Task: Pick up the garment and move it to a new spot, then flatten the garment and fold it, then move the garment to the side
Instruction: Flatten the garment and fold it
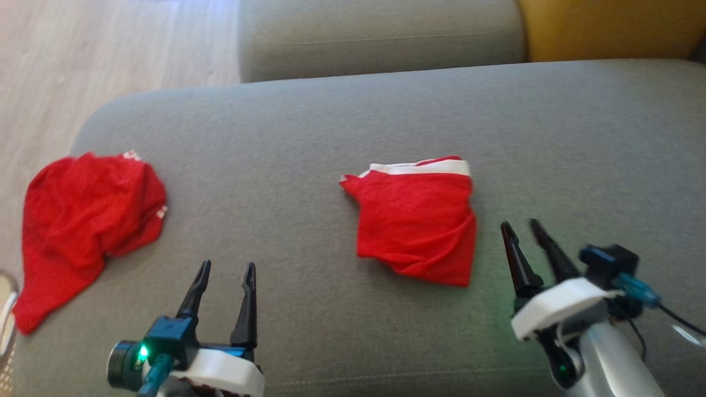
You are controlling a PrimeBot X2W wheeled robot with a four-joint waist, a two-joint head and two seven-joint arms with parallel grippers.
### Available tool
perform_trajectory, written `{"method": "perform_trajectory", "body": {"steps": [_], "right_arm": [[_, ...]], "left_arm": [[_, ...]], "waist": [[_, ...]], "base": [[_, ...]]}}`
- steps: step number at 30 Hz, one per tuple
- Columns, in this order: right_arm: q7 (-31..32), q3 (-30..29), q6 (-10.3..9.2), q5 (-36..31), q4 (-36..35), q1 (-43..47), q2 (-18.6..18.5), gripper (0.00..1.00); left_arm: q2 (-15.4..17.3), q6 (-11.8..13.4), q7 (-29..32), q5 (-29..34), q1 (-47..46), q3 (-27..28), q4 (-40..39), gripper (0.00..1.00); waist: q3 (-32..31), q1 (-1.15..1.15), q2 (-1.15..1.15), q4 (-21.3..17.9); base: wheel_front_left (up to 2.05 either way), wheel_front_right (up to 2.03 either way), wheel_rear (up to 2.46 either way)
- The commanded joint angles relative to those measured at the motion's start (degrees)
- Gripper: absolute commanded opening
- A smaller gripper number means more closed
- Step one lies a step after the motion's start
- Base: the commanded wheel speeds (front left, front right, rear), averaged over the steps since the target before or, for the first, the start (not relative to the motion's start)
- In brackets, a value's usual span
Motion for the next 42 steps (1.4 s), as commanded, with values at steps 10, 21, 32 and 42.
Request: {"method": "perform_trajectory", "body": {"steps": [10, 21, 32, 42], "right_arm": [[1.18, -5.49, 0.00, -8.53, 12.75, -14.93, 0.16, 0.00], [1.46, -9.74, 0.00, -14.51, 29.36, -25.02, 0.16, 0.00], [-0.09, -1.85, 0.00, -12.16, 36.82, -32.63, 0.16, 0.00], [-0.51, 8.62, 0.00, -7.96, 30.62, -29.49, 0.16, 0.00]], "left_arm": [[-0.18, -0.97, -0.45, 0.59, -5.89, 0.09, -0.69, 1.00], [-0.18, -1.05, -0.45, -0.04, -7.38, -0.35, -0.24, 1.00], [-0.18, -1.20, -0.45, -0.92, -10.48, -2.02, -0.17, 1.00], [-0.18, -0.50, -0.45, -1.55, -10.59, -2.31, 0.64, 1.00]], "waist": [[5.71, 0.00, 0.00, 9.20], [8.50, 0.00, 0.00, 13.47], [12.28, 0.00, 0.00, 15.28], [11.73, 0.00, 0.00, 15.54]], "base": [[0.00, 0.00, 0.00], [0.00, 0.00, 0.00], [0.00, 0.00, 0.00], [0.00, 0.00, 0.00]]}}
